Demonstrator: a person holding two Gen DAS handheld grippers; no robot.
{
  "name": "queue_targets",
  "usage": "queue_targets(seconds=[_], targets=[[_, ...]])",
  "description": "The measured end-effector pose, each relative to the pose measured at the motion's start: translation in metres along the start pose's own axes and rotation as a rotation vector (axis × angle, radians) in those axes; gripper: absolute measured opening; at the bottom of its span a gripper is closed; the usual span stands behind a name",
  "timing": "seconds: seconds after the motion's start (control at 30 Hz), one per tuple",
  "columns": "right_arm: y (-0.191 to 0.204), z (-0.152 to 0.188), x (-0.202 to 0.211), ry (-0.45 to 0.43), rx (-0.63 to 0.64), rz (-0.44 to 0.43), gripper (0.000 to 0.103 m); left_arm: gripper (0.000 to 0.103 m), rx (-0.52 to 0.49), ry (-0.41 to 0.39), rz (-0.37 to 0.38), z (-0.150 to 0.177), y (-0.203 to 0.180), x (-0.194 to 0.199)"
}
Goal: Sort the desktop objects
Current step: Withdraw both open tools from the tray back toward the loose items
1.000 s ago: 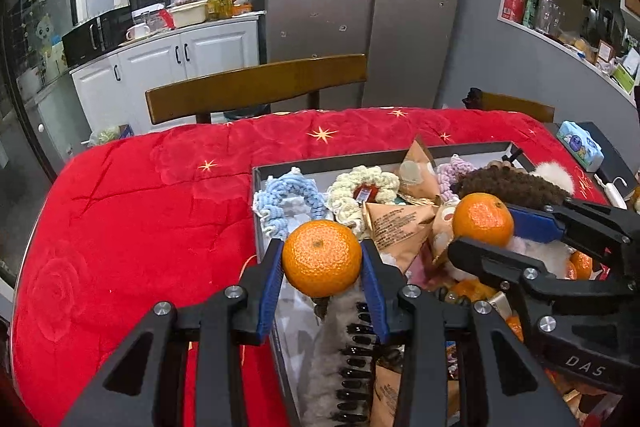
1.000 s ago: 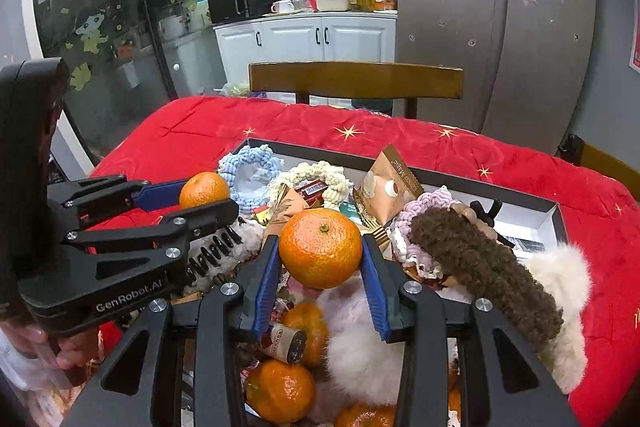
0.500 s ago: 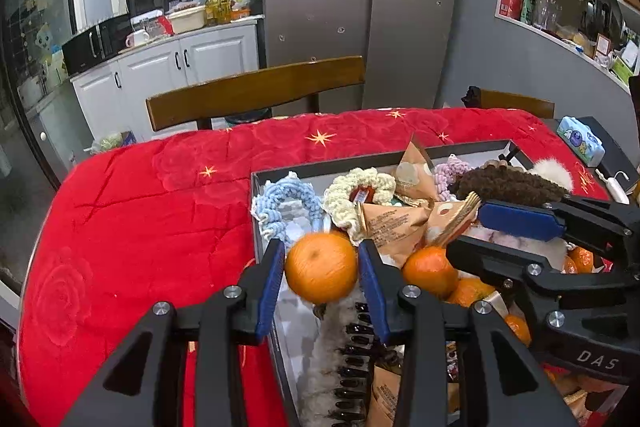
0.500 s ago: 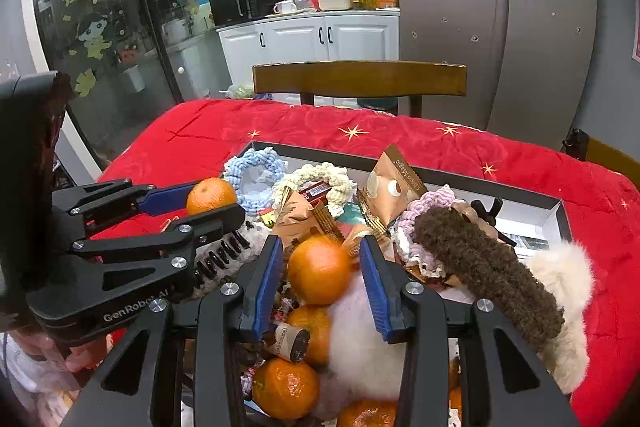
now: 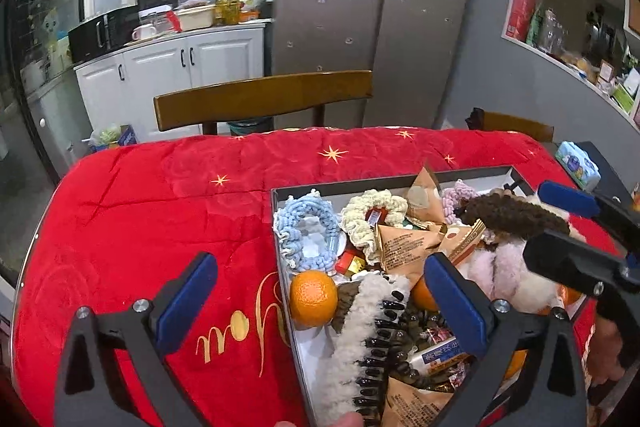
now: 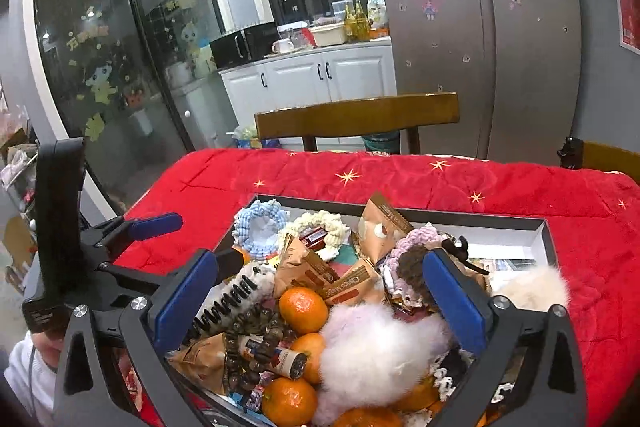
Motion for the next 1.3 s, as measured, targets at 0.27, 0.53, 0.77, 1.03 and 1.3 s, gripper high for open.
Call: queue_targets(seconds=[0.27, 0.53, 0.77, 1.03, 1.3], targets=[[-0.004, -0.004, -0.001, 0.008, -0.002, 0.02, 0.103, 0.103, 0.005, -0.021, -0.023, -0.002, 0.0, 0.007], [-0.006, -0.005, -0.002, 0.005, -0.001, 0.028, 0.103, 0.103, 0.004, -0.04, -0.038, -0.004, 0.001, 0.011], [-0.019, -0.012, 0.008, -0.085, -0.06, 0.092, 0.103, 0.103, 0.003, -0.057, -0.03, -0.005, -0.004, 0.021], [-0.02, -0.019, 0.033, -0.138, -0.109, 0.068, 0.103, 0.103, -0.007, -0.091, -0.014, -0.008, -0.022, 0.052], [-0.011, -0.014, 0.076, -0.144, -0.111, 0.06, 0.103, 0.103, 0.005, -0.149, 0.048, -0.01, -0.042, 0.116]])
Point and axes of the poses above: each gripper's, at about its wrist camera, not at the fingertips, and x roughly against the way its jaws point, y to its left, z to its underside, the point moved 2 cm from there along -x, roughly the way its jaws point, and after that the axes turned 4 degrees about -x, right-handed, at the moved point
